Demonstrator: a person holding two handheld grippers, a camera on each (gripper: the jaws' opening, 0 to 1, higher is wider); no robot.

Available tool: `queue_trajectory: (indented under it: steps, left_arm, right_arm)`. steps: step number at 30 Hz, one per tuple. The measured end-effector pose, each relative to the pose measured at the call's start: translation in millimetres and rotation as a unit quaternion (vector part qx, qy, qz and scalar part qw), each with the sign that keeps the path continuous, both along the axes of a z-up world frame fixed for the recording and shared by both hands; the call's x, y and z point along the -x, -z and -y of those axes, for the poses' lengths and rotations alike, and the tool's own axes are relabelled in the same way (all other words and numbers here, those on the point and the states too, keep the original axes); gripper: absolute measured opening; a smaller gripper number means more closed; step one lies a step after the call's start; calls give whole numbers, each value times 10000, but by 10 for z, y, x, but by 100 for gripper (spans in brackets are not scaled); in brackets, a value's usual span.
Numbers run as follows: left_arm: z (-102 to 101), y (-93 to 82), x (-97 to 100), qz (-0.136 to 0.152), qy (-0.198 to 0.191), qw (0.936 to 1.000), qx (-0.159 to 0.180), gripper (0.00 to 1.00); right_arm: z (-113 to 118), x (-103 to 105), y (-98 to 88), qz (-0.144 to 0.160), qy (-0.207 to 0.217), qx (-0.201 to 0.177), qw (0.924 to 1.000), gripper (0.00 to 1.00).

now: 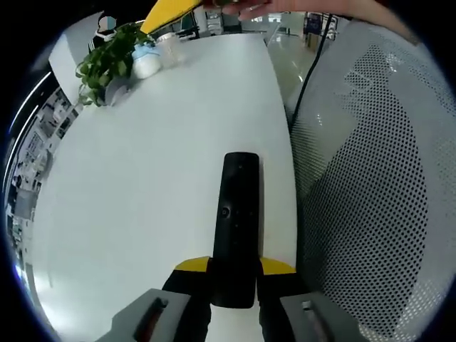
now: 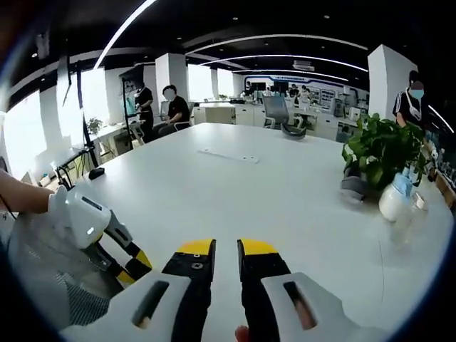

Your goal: Press the specified remote control buttons in sequence, fully releasing each button before pressing the next.

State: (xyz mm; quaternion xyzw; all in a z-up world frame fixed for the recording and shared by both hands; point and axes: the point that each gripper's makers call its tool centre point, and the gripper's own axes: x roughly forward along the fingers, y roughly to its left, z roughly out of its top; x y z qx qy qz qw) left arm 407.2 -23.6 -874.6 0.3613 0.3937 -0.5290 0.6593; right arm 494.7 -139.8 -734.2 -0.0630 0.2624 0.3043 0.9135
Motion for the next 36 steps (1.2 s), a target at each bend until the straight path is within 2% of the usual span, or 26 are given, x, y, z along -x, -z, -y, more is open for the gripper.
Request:
queue_trajectory:
  steps: [6,11,16,19,20,22,24,27,32,34,36]
  left_arm:
    - [10,-1,5,50,-24,9999,114,24]
    - [-9,-2,17,26,-155,9990,410,24]
    - [9,-4,17,49,-70,9989,458,24]
    - [2,-6,16,31,-43,9985,541,24]
    - [2,-6,13,-1,-59,9983,581,24]
    - [3,-4,8,-78,-108,9978,647,24]
    - [6,-2,10,-127,-132,9975,686,24]
    - [12,-3,19,-143,-148,9974,690,24]
    - [9,-4,14,-170,-186,9970,732,24]
    - [10,-5,14,-160,-170,9971,724,24]
    - [10,-4,13,-161,-165,9972,708,24]
  right_arm:
    - [-93,82,87,-171,-272,145,9994,0]
    - [-181,165,132,-411,-491,118,9979,0]
    - [-296,314,252,-868,-840,166,9925,0]
    - [-331,372,378,-1196,-1019,464,9865,0]
    - [-312,350,442,-1238,-1035,755,9840,0]
    - [-370,349,481,-1298,-1201,913,9800,0]
    - [-434,318,467,-1327,-1180,826,9806,0]
    - [-550,301,462,-1522,-1291,641,9778,0]
    - [-572,277,553,-1728,-1351,733,9729,0]
    - [-543,289,626,-1898,-1244,718,9713,0]
    - [-546,306,651,-2023,-1066,516,9721,0]
